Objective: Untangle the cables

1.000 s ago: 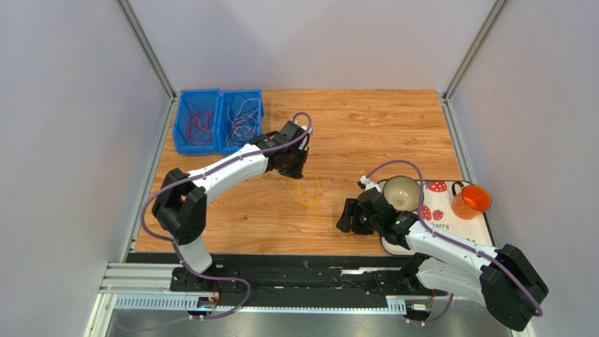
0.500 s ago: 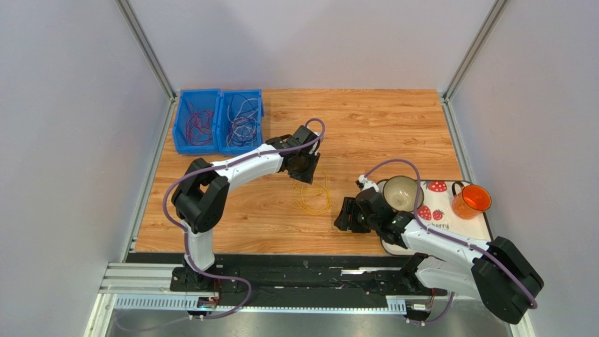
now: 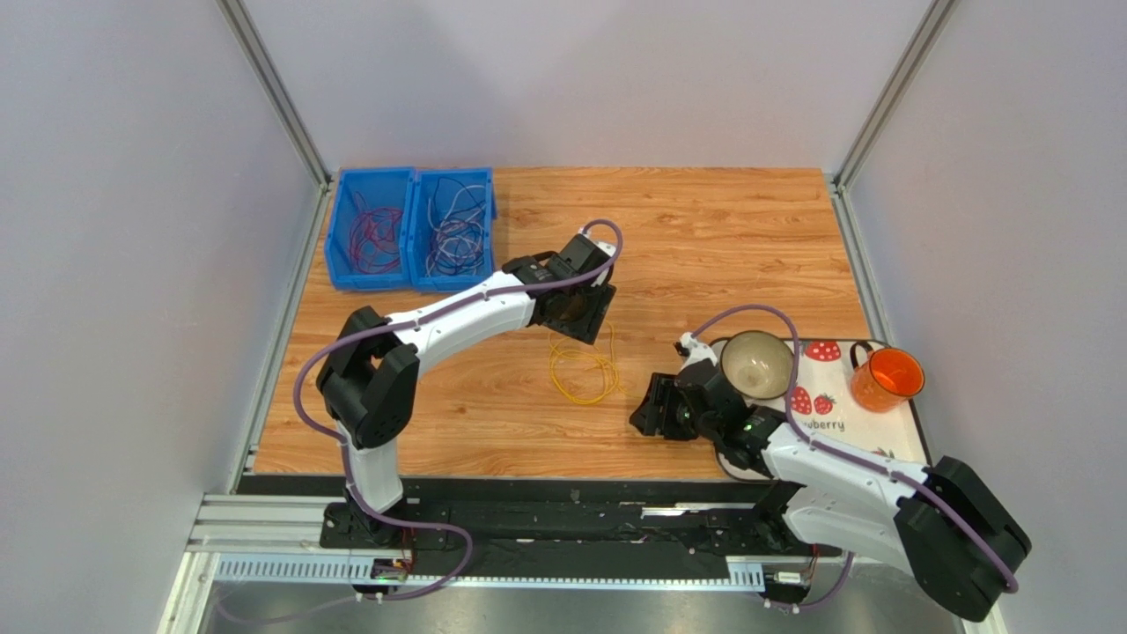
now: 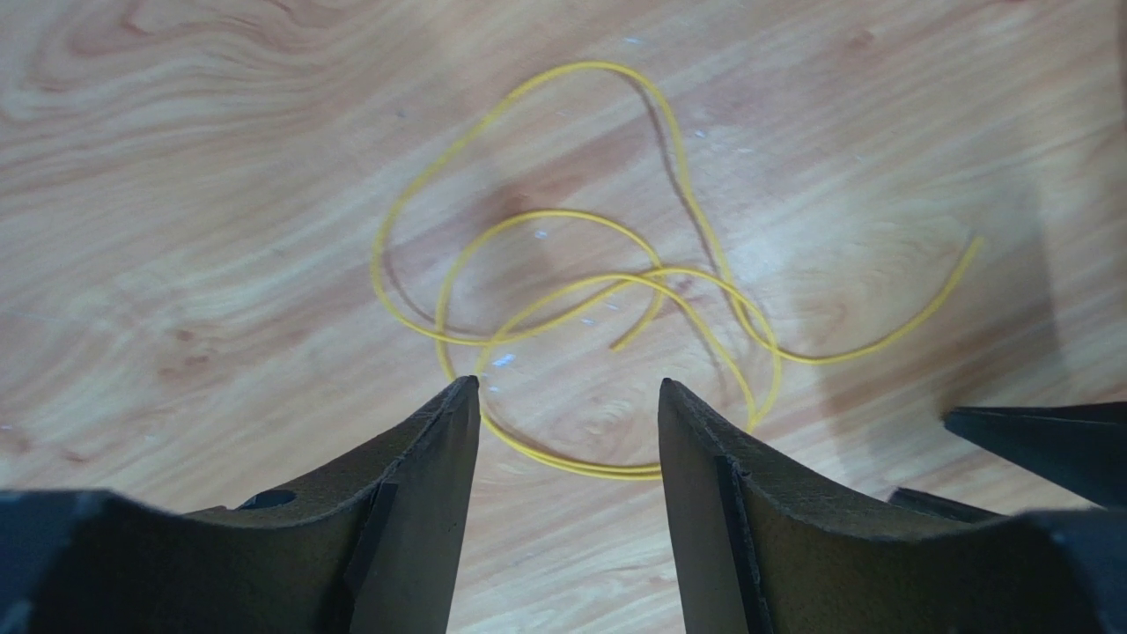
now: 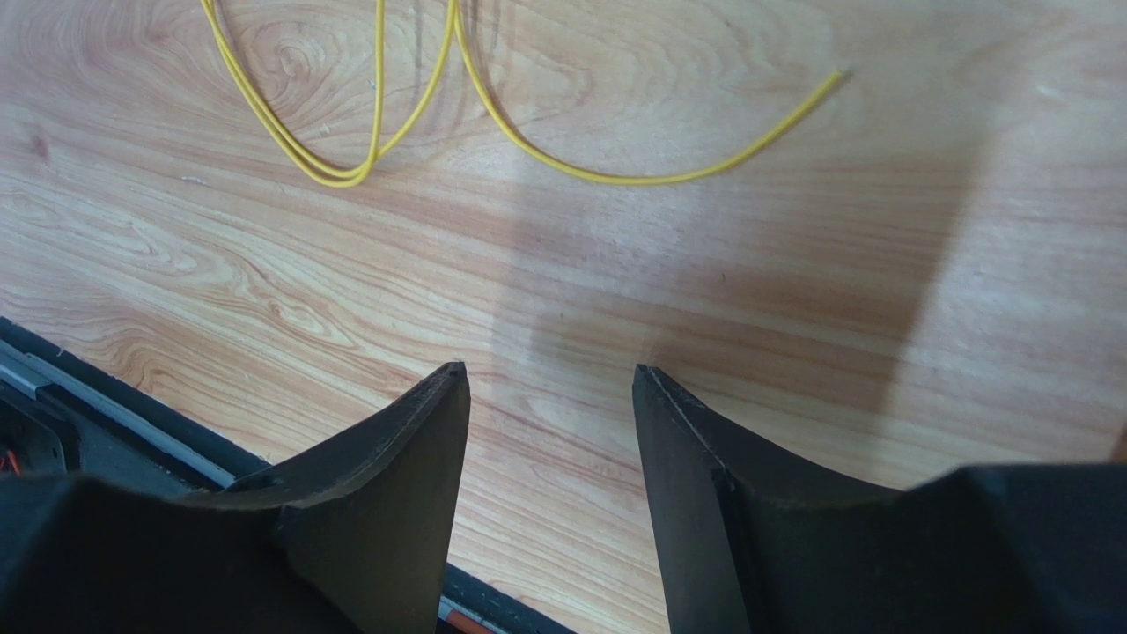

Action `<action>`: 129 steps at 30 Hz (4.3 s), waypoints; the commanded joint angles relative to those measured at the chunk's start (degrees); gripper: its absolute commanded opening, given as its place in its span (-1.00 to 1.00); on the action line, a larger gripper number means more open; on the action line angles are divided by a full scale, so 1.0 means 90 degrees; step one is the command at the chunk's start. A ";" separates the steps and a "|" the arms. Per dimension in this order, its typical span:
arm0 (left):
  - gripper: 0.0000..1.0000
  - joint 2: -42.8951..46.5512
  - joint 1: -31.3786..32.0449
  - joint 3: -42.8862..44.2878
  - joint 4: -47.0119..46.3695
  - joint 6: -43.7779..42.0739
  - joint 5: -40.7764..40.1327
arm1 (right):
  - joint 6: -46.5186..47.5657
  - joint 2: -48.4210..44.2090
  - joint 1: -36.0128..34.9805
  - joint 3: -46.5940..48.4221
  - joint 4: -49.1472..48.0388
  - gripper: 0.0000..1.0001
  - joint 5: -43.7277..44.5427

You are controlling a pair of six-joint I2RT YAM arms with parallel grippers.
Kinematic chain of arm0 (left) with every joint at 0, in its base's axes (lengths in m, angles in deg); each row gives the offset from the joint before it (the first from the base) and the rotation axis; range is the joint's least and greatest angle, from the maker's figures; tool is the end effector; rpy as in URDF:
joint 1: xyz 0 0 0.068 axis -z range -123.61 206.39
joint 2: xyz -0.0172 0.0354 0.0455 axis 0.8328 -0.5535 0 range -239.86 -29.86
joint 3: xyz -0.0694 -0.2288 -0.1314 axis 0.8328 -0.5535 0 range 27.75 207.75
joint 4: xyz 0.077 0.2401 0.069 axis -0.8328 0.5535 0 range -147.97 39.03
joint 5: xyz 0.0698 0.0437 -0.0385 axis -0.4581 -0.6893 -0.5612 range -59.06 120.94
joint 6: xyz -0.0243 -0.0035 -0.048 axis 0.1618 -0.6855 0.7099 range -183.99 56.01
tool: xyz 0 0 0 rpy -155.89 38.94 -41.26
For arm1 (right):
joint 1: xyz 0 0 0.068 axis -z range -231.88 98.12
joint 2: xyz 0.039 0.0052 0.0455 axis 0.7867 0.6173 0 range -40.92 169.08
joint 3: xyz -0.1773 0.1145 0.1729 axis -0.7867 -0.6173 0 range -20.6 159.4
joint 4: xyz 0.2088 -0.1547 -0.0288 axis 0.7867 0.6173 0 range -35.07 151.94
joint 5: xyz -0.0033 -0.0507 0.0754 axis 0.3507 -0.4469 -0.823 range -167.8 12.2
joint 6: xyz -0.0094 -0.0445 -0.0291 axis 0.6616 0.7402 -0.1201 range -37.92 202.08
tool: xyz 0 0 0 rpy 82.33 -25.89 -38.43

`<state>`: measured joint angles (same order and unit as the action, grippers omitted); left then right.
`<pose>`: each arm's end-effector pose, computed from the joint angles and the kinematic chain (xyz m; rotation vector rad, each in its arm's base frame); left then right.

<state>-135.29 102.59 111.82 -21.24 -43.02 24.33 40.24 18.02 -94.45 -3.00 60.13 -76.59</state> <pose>0.2784 -0.2845 0.2418 0.5259 2.5477 -0.2860 0.1351 0.1230 0.1433 -0.0052 2.4894 0.6473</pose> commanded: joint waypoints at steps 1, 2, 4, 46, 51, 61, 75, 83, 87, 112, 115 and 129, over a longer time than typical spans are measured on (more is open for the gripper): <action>0.23 0.0065 0.0501 0.0063 -0.0057 0.0900 -0.0056 | -0.0233 -0.1094 -0.0007 -0.0334 0.0447 0.12 0.0440; 0.24 0.0006 0.0560 0.0063 -0.0087 0.1028 -0.0056 | -0.0320 -0.1312 -0.0007 -0.0354 0.0623 0.12 0.0519; 0.27 -0.0140 0.0678 0.0053 -0.0184 0.1427 -0.0066 | -0.0341 -0.1752 -0.0007 -0.0326 0.1160 0.13 0.0675; -0.83 -0.2221 0.1283 0.0580 -0.0351 0.3432 -0.1296 | -0.0341 -0.3140 -0.0007 -0.0315 0.2226 0.13 0.0363; -1.00 -0.2096 0.1283 0.0561 -0.0185 0.3131 -0.1346 | -0.0360 -0.3189 0.0003 -0.0325 0.2236 0.13 0.0363; -1.00 0.0374 0.1108 -0.0005 0.0166 0.1733 -0.1249 | -0.0429 -0.3121 0.0003 -0.0423 0.1934 0.14 0.0354; -1.00 0.3813 -0.0610 0.0091 0.1533 0.0337 -0.0915 | -0.0409 -0.1891 -0.0016 -0.0531 0.0703 0.13 0.0100; -1.00 0.3805 -0.1587 0.1603 0.1934 -0.0396 -0.1023 | -0.0341 -0.1158 -0.0016 -0.0608 0.0068 0.12 0.0041; -1.00 0.3580 -0.1968 0.2337 0.2168 -0.0552 -0.1023 | -0.0302 -0.0944 -0.0016 -0.0628 -0.0059 0.12 0.0060; -1.00 0.2623 -0.4438 0.4829 0.1008 -0.0836 -0.0175 | -0.0146 0.0111 -0.0016 -0.0423 -0.0499 0.11 -0.0037; -1.00 0.2418 -0.4732 0.4858 0.0783 -0.0797 0.0079 | -0.0077 0.0355 -0.0016 -0.0316 -0.0518 0.12 -0.0280; -1.00 0.1071 -0.5767 0.5813 -0.0028 -0.0329 0.1291 | -0.0058 0.0795 -0.0016 -0.0111 -0.0489 0.10 -0.0271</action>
<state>-122.96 52.60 159.16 -16.67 -47.90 30.76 38.40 22.82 -94.45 -4.03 51.21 -79.41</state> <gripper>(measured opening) 0.008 0.549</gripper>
